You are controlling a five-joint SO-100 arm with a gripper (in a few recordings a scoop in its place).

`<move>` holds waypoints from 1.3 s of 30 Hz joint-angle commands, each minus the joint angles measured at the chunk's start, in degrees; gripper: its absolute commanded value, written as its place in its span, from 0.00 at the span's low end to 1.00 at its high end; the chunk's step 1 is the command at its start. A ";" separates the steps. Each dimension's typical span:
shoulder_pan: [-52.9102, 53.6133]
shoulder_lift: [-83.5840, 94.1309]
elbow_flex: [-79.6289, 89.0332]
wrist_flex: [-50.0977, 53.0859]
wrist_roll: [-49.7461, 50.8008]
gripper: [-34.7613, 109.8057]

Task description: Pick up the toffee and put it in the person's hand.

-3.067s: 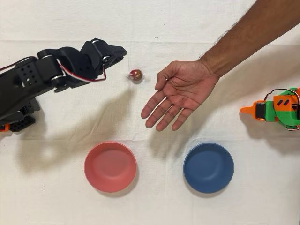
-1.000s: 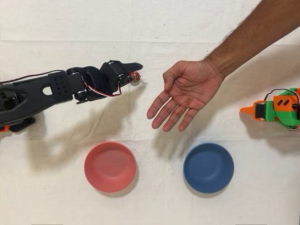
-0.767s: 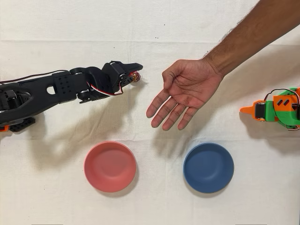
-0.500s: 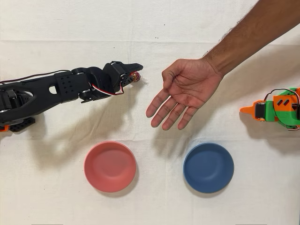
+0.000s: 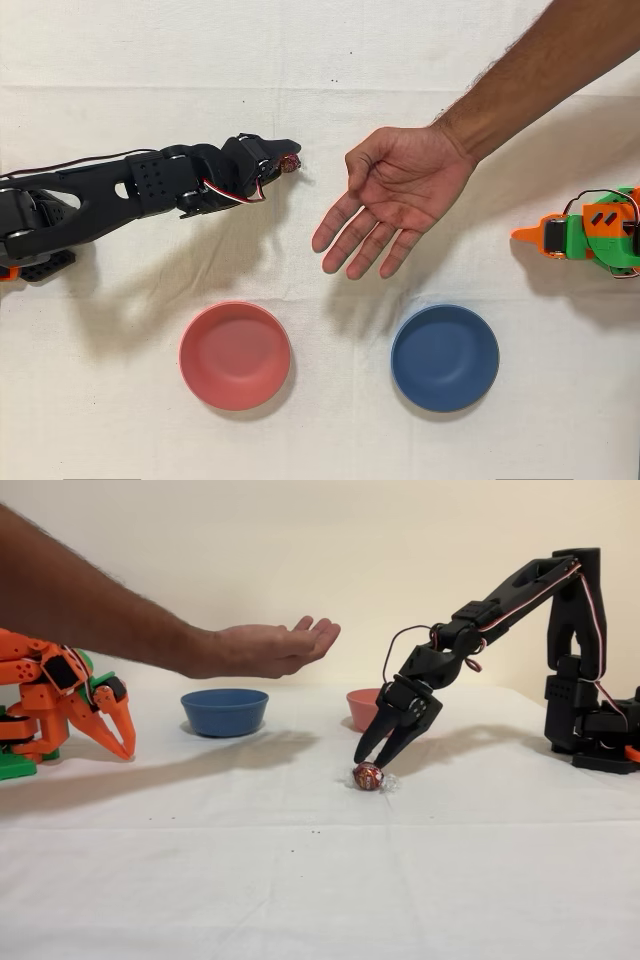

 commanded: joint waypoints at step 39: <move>-3.69 -5.36 -9.40 1.58 -4.75 0.36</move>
